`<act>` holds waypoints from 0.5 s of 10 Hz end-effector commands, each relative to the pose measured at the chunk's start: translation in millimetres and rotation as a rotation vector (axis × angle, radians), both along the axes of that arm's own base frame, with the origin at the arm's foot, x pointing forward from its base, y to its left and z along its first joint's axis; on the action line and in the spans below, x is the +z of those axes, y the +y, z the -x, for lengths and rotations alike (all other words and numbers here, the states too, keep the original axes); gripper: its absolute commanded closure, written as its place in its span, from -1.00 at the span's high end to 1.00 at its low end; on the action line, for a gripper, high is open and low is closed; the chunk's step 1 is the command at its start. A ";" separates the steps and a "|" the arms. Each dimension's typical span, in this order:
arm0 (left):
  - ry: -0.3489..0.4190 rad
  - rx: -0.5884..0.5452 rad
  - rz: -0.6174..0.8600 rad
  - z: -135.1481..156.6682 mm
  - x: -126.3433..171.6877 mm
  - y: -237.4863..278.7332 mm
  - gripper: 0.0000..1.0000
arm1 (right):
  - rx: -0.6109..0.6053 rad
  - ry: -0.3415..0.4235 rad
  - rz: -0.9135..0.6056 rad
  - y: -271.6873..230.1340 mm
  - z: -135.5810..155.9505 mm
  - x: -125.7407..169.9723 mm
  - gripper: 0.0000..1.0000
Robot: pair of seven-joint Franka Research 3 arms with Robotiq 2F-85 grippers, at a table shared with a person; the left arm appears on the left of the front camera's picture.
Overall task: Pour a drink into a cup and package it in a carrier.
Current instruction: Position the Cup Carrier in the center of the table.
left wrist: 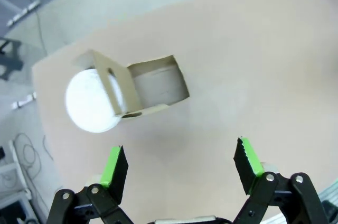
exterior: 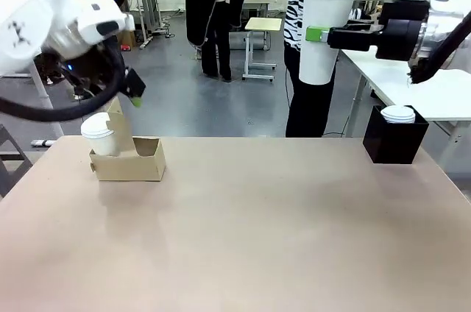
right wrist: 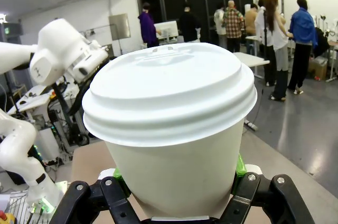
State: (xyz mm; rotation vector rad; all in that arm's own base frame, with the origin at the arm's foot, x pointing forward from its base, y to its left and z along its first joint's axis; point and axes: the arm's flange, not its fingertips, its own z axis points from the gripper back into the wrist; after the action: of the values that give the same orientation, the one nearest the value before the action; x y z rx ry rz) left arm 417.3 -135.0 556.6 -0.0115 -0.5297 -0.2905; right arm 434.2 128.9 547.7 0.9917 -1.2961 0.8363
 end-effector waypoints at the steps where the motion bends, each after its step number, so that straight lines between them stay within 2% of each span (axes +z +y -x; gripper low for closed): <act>1: 0.049 0.104 -0.011 -29.8 4.6 1.4 1.00 | -0.014 -0.001 -0.003 3.7 -4.4 5.8 0.61; 5: 0.137 0.209 0.016 -88.0 -22.6 30.9 1.00 | -0.014 -0.001 -0.003 3.7 -4.4 5.8 0.61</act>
State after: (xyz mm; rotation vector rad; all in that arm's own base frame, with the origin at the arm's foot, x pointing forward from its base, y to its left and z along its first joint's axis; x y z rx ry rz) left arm 495.3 -100.9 529.4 -0.0061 -0.4023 -0.1150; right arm 434.7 128.9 547.1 0.9918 -1.2949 0.8354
